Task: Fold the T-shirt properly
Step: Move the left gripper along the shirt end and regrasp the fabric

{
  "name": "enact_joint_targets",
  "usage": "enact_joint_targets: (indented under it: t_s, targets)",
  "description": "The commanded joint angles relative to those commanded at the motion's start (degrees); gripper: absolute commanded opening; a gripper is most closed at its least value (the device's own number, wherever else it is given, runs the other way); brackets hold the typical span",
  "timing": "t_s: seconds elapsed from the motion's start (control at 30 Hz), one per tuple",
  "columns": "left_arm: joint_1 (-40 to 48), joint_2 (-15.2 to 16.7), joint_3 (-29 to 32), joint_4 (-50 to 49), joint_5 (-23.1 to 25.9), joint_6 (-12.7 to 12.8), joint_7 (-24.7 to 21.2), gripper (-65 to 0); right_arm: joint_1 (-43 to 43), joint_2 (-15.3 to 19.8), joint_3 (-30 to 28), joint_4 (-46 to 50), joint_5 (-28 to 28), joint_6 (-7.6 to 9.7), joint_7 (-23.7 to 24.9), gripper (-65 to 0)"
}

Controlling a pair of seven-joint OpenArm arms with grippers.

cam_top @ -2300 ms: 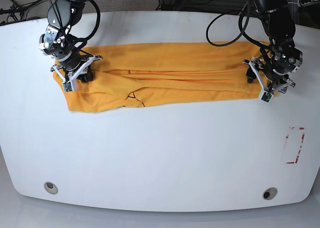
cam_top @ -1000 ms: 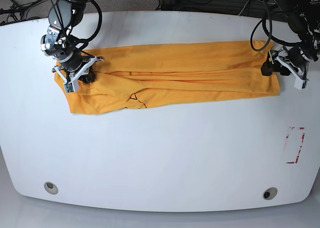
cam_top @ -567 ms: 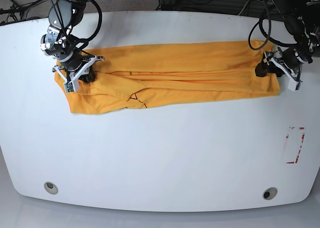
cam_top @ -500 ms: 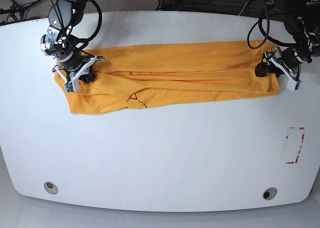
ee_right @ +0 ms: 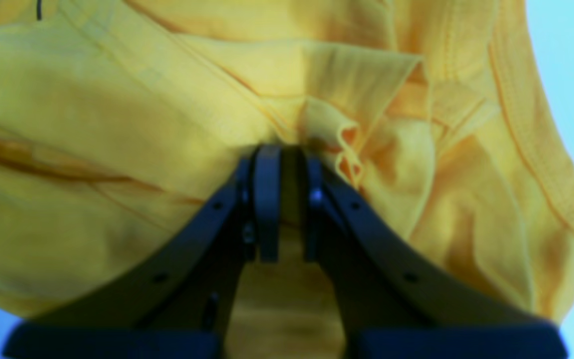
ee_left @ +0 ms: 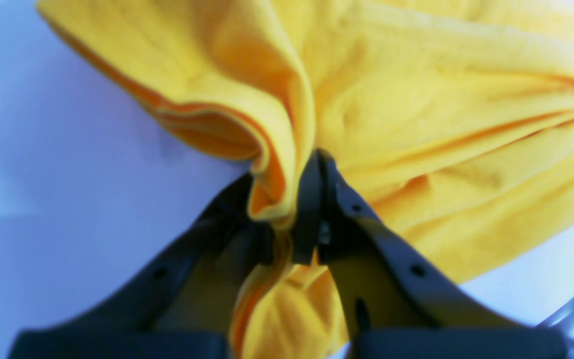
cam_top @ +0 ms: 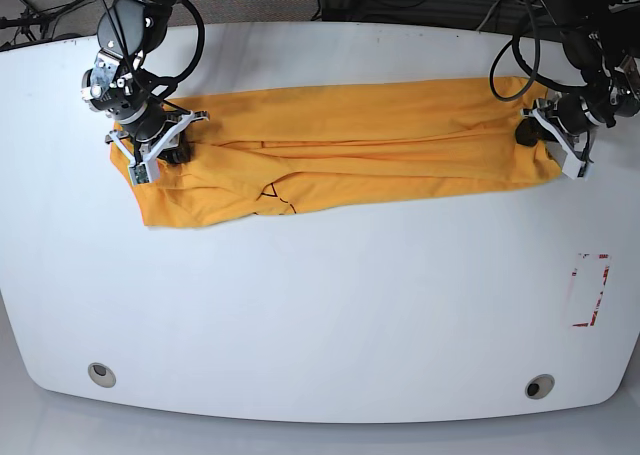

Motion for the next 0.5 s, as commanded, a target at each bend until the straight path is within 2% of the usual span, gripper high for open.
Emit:
enact_joint_targets:
  t_s: [0.17,0.3,0.5]
  targets:
    - [-0.18,0.0,1.14,7.74,-0.09,0.0,1.14,-65.0,0.0,0.0,0.0,0.26,0.0,0.0,0.0,-59.0]
    - [-0.26,-0.09,4.57,13.71,0.0,0.0,4.22,-65.0,0.0,0.0,0.0,0.18,0.0,0.0,0.0,-59.0]
    - [-0.26,0.09,12.04,20.66,-0.09,0.0,6.15,-65.0,0.09,0.0,0.0,0.26,0.0,0.0,0.0,-59.0]
